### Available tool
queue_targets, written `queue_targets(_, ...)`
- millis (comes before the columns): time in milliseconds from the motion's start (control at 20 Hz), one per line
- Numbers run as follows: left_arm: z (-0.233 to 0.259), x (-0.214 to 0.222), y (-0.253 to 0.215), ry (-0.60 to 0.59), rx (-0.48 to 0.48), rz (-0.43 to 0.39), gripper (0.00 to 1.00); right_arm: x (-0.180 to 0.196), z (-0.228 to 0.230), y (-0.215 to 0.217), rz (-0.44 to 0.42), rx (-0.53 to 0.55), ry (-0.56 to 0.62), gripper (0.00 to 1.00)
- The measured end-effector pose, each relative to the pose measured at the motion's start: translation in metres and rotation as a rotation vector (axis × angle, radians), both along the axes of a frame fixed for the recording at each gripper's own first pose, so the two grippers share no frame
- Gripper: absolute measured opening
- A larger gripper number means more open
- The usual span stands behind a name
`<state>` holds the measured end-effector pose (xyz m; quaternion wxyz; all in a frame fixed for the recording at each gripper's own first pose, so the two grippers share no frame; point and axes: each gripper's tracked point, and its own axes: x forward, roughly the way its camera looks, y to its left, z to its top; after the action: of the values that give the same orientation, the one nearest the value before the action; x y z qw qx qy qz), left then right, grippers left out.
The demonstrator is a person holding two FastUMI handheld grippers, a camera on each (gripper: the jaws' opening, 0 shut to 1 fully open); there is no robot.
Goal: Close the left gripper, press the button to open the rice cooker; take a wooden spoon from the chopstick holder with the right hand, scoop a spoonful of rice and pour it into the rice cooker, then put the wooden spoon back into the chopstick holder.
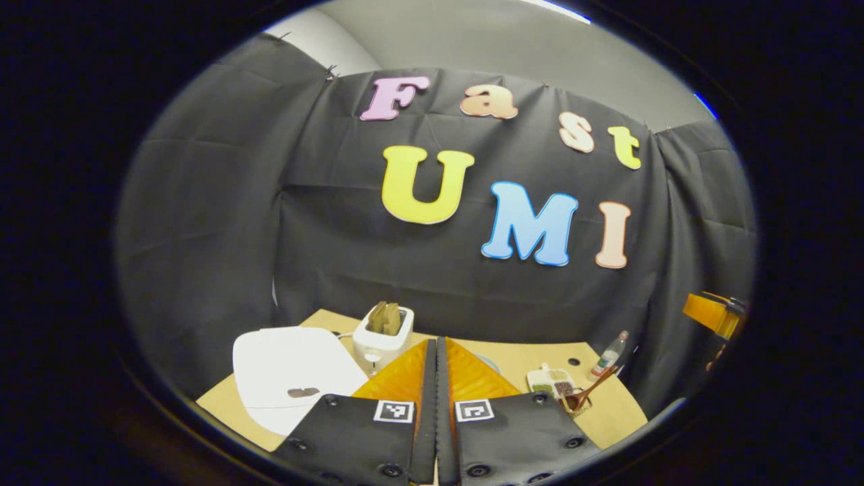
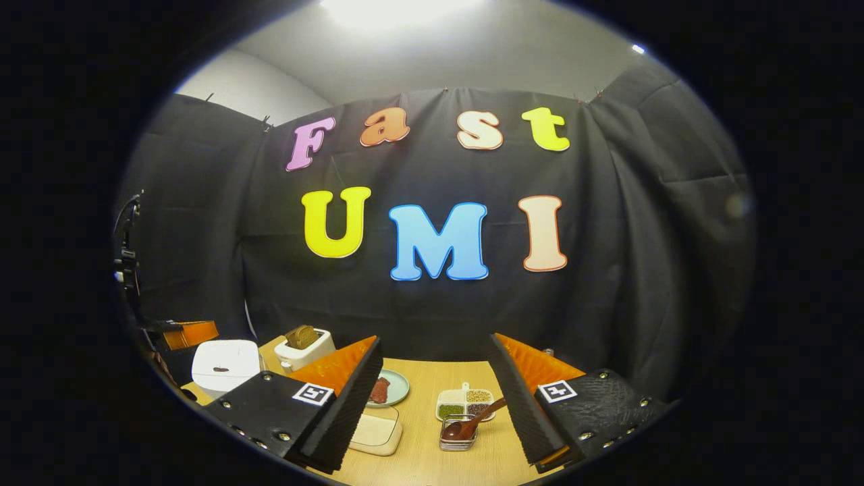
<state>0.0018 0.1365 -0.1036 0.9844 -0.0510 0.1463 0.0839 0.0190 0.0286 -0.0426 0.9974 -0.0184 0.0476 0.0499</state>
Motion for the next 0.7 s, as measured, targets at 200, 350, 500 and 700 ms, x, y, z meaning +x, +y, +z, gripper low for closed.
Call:
queue_targets(200,-0.049,-0.007,0.057,0.132,0.014,0.062,0.08,0.003,-0.010,0.005,0.010,-0.013,0.024,0.95)
queue_targets(350,-0.083,-0.012,0.094,0.239,0.005,0.096,0.08,0.006,-0.016,0.006,0.009,-0.017,0.040,0.95)
queue_targets(500,-0.103,-0.012,0.125,0.296,-0.014,0.136,0.09,0.009,-0.023,0.005,0.003,-0.023,0.056,0.95)
queue_targets(700,-0.133,-0.006,0.153,0.361,-0.053,0.179,0.08,0.010,-0.031,0.003,-0.006,-0.027,0.078,0.95)
